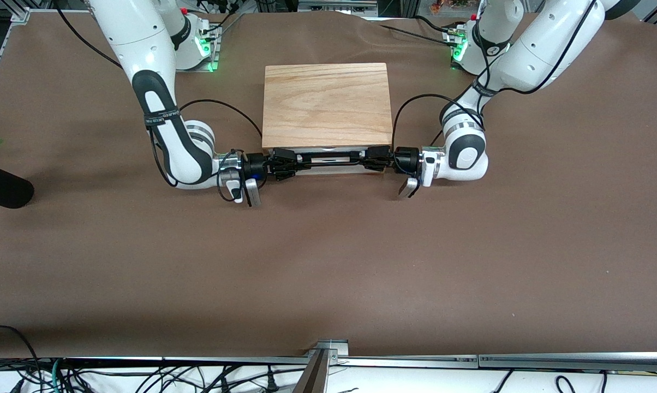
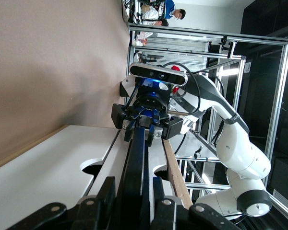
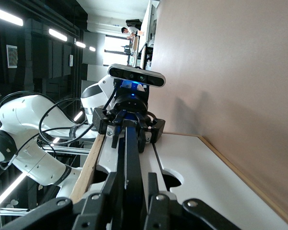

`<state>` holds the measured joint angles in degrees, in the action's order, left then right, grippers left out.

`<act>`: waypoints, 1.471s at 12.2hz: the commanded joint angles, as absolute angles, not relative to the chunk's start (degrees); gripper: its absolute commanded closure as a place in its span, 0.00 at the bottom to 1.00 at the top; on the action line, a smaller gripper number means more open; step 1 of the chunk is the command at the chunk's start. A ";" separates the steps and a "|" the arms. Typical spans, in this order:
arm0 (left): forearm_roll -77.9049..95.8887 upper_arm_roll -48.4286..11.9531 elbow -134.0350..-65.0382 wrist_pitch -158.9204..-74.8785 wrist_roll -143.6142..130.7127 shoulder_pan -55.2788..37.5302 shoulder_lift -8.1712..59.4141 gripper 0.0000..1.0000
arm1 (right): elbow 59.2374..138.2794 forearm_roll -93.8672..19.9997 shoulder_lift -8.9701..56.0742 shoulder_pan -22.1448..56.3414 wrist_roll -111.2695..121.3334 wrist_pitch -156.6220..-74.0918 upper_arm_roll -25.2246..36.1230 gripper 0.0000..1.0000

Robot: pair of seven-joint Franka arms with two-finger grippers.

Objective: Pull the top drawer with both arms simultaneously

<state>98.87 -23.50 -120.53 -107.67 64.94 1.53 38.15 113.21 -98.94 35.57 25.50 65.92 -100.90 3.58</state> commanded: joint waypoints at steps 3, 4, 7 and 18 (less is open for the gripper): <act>97.82 -24.52 -122.96 -105.73 64.25 1.32 38.41 0.80 | 113.91 -100.02 35.33 25.22 67.24 -100.28 3.34 0.76; 97.82 -24.43 -122.96 -105.82 64.51 1.23 38.41 1.00 | 113.73 -100.11 35.33 25.14 67.24 -100.28 3.34 0.76; 97.82 -24.43 -123.05 -105.82 64.60 1.23 38.76 1.00 | 112.68 -100.37 35.51 24.87 66.62 -100.28 3.43 0.76; 97.82 -24.17 -122.78 -105.73 68.64 1.32 38.14 1.00 | 107.57 -101.16 39.38 24.96 65.30 -101.60 3.60 0.76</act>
<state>98.93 -23.46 -120.28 -107.82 66.94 1.58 38.72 108.02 -100.24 39.01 24.42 65.70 -101.04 3.86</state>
